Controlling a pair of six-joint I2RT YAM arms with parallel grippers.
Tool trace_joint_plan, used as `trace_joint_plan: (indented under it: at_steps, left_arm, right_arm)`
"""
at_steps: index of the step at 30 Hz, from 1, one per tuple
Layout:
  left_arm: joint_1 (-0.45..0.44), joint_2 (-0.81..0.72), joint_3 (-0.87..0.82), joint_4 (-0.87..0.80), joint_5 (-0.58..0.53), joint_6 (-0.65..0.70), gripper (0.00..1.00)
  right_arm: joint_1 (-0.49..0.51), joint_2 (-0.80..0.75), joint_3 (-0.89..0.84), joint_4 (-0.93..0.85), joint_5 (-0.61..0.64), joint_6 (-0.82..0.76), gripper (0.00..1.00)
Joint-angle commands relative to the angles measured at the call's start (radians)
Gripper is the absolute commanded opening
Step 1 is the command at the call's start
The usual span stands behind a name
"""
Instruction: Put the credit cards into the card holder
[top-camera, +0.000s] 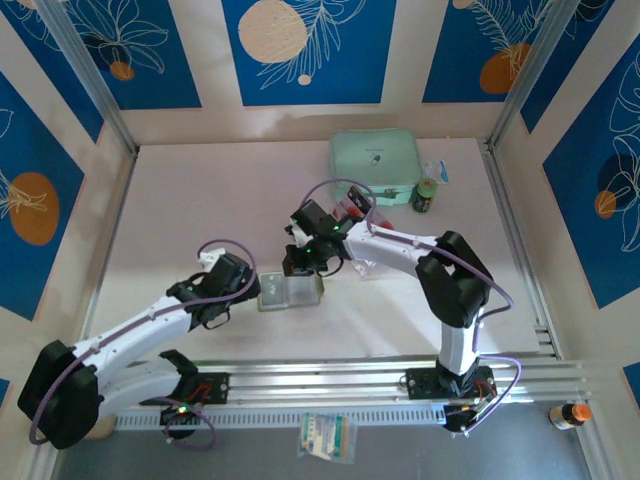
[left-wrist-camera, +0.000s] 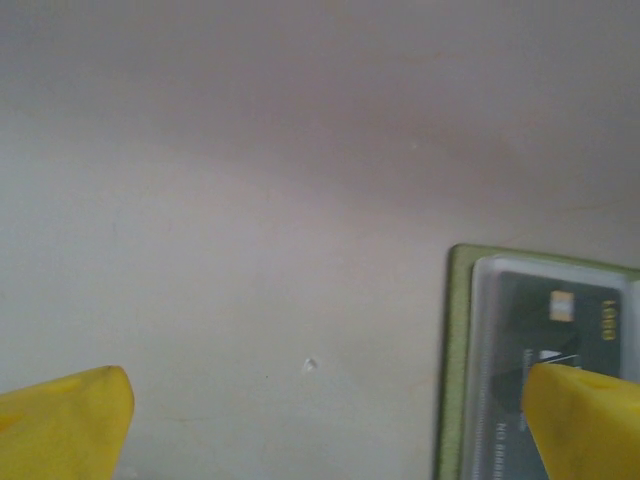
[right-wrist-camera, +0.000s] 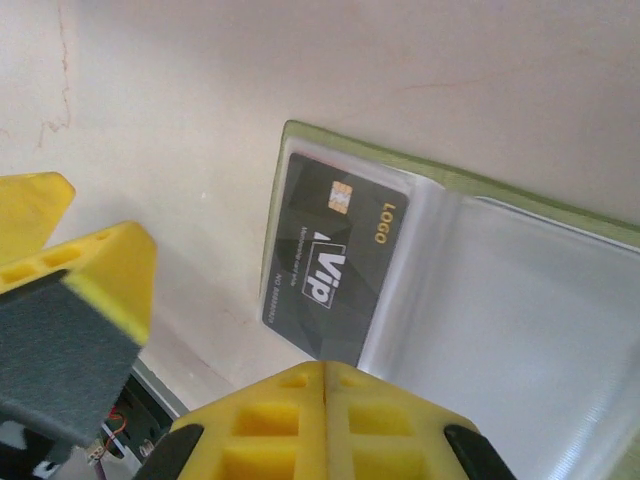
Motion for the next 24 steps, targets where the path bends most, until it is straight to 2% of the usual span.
trace_joint_plan:
  at_steps: [1,7,24]
  left_arm:
    - [0.013,-0.031,0.028,0.061,0.023,0.053,1.00]
    - [0.013,0.002,0.041,0.094,0.037,0.077,1.00]
    - [0.014,0.095,0.015,0.069,0.029,0.060,1.00]
  right_arm:
    - [-0.017,-0.031,-0.050,-0.018,0.007,-0.024,0.03]
    - [-0.023,-0.018,-0.074,0.031,-0.015,-0.021,0.02]
    - [0.000,0.143,0.052,0.025,-0.042,-0.027,0.01]
